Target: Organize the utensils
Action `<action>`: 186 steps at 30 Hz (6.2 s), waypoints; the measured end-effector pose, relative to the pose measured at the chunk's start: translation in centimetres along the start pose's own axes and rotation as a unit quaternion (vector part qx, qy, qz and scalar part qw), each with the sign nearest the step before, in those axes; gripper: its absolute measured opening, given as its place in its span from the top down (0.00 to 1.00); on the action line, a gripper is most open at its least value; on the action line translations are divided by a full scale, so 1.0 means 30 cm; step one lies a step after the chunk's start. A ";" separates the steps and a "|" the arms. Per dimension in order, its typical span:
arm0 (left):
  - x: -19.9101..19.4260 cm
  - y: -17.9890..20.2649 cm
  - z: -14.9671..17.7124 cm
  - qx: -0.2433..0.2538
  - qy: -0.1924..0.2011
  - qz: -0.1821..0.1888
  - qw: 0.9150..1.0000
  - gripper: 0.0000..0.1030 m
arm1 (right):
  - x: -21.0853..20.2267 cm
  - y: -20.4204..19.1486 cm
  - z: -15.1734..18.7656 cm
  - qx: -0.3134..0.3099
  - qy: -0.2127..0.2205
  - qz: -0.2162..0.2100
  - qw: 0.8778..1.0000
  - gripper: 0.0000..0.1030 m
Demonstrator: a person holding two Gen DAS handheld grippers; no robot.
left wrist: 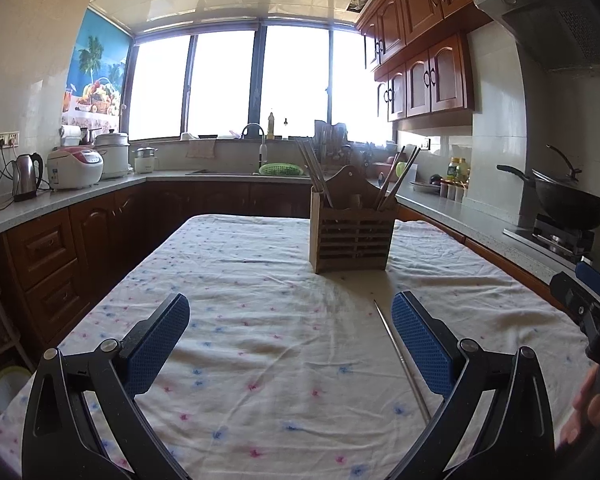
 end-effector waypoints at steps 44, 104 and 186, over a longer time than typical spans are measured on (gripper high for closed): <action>0.021 0.006 0.028 0.015 -0.024 -0.058 0.998 0.00 | 0.014 0.019 0.042 0.020 -0.033 0.002 0.999 0.00; 0.016 0.032 0.021 0.031 -0.019 -0.056 0.998 0.00 | 0.016 -0.001 0.024 0.022 -0.026 -0.010 0.999 0.00; 0.035 0.056 0.025 0.040 -0.028 -0.039 0.998 0.00 | 0.018 -0.031 0.015 0.025 -0.033 -0.018 0.999 0.00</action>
Point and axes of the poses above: each gripper's, at about its wrist camera, not at the fingertips, and x roughly the way its jaws point, y to its right, z to its underside, the point moved 3 cm from there along x, roughly the way its jaws point, and after that the axes turned 4 degrees about -z, right-handed, at the moved point
